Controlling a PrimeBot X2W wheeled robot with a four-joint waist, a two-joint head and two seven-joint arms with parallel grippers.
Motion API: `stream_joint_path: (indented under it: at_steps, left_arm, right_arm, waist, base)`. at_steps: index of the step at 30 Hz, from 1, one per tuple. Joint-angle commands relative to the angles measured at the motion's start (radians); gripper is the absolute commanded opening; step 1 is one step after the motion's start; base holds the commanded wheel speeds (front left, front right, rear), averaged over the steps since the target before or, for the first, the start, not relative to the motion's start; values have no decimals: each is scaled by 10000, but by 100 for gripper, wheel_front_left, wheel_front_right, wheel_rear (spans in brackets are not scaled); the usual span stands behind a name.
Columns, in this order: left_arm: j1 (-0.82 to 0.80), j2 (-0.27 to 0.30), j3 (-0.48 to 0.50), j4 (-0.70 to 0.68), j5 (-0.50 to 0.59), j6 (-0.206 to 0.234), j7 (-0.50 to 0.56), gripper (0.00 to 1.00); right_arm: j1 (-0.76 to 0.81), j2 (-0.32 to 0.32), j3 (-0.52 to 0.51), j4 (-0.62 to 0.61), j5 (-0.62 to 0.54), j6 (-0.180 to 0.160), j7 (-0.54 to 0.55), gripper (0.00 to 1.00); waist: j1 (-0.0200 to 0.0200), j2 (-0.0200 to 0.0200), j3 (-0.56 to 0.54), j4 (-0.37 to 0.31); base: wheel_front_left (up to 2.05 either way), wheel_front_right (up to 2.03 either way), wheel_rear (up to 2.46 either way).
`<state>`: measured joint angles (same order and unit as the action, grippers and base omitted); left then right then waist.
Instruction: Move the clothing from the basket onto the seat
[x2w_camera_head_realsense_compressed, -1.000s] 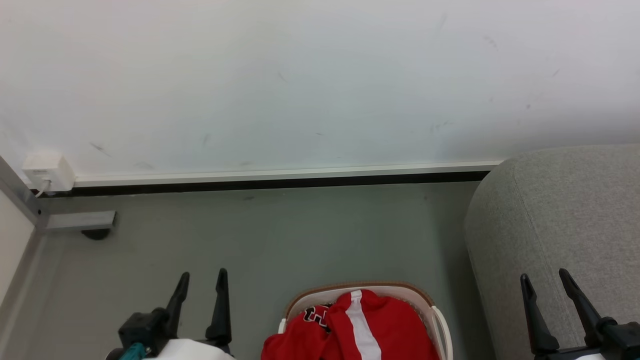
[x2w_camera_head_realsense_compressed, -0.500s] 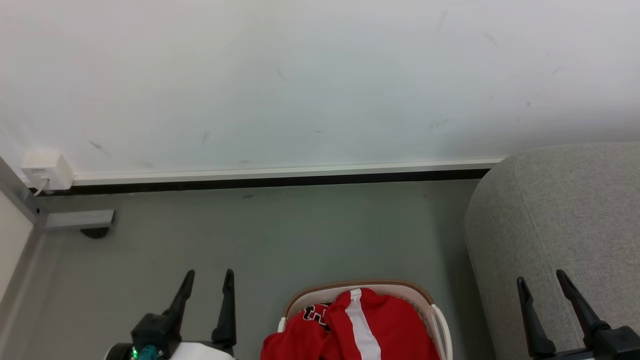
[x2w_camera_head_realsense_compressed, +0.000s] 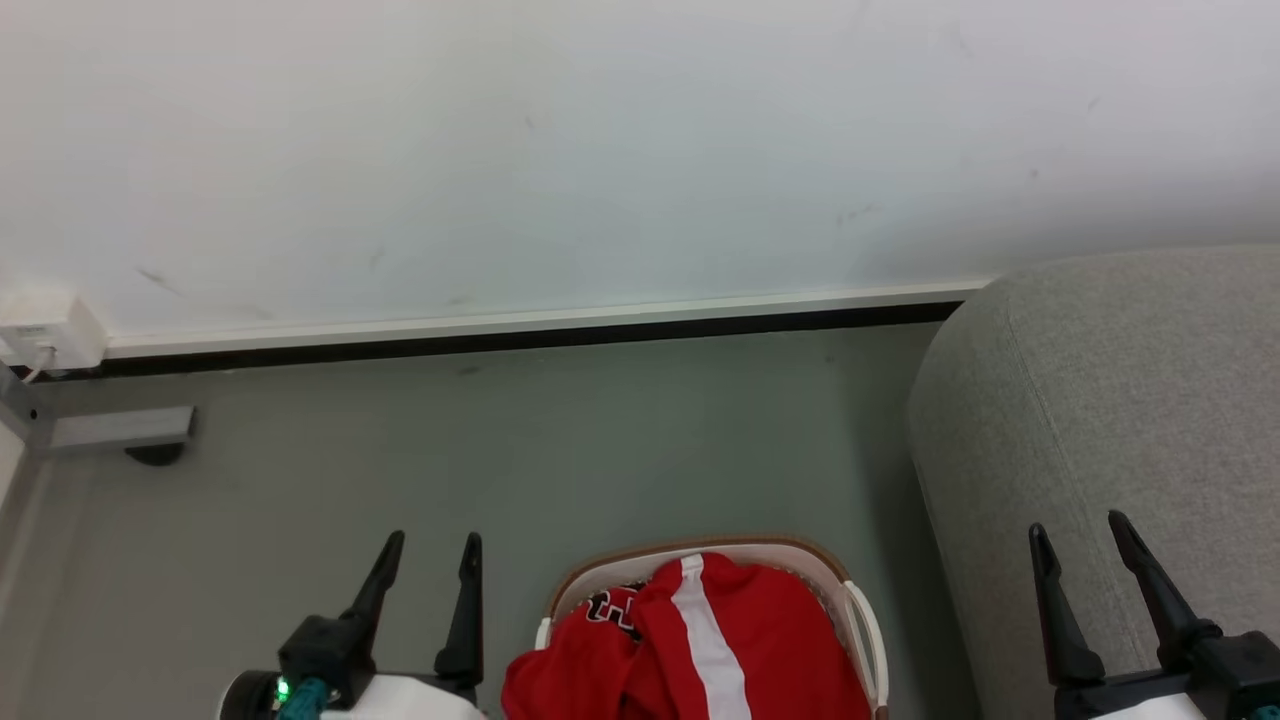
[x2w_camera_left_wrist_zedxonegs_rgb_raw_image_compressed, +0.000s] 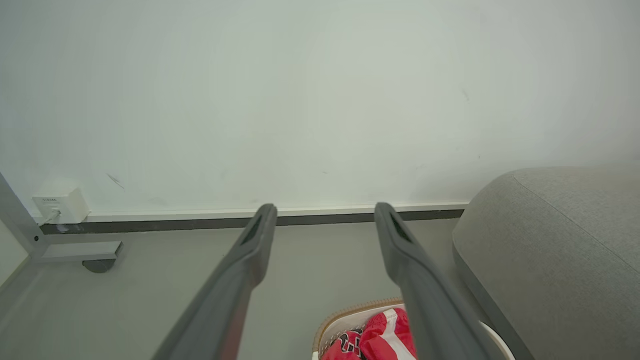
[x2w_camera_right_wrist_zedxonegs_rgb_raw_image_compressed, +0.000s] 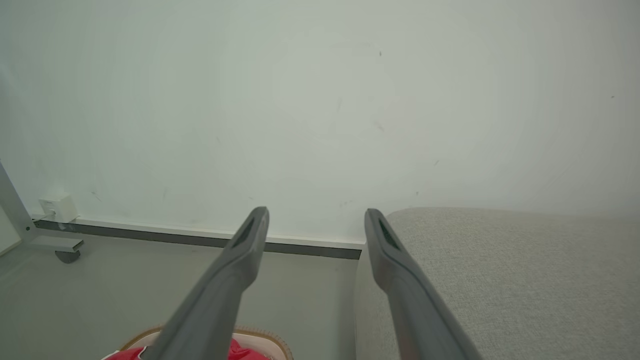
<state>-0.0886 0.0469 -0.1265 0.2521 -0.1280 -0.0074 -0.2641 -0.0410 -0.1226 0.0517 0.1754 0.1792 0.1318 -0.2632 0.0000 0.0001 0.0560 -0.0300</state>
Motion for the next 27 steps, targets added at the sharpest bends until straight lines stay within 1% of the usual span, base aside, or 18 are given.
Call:
stream_joint_path:
  at_steps: [1, 10, 19, 22, 23, 27]
  left_arm:
    - [-254, 63, -79, 107, 126, -95, -7, 100]
    - [-1453, 61, -853, 1422, 315, -509, -7, 100]
    - [-3462, 66, -2118, 3697, 396, -681, 9, 100]
    - [-4246, 66, -2568, 4392, 425, -719, 185, 100]
    - [-4246, 66, -2568, 4392, 425, -719, 185, 100]
    - [-5188, 71, -3194, 5059, 523, -812, 676, 100]
  right_arm:
    - [-180, 33, -50, -98, 106, -21, -15, 100]
    - [-956, 286, 15, -539, 330, -21, -15, 100]
    - [-2017, 605, 219, -950, 504, -21, -14, 100]
    - [-2440, 676, 288, -1077, 595, -21, -14, 100]
    - [-2440, 676, 288, -1077, 595, -21, -14, 100]
    - [-3021, 717, 331, -1274, 813, -21, -14, 100]
  waist:
    - [0, -1, 272, -207]
    - [0, -1, 1454, -1053]
    - [0, -1, 3124, -1927]
    - [0, -1, 3778, -2188]
    - [0, -1, 3778, -2188]
    - [0, -1, 4664, -2478]
  base:
    - [0, 0, 0]
    - [0, 0, 0]
    - [0, 0, 0]
    - [0, 0, 0]
    - [0, 0, 0]
    - [0, 0, 0]
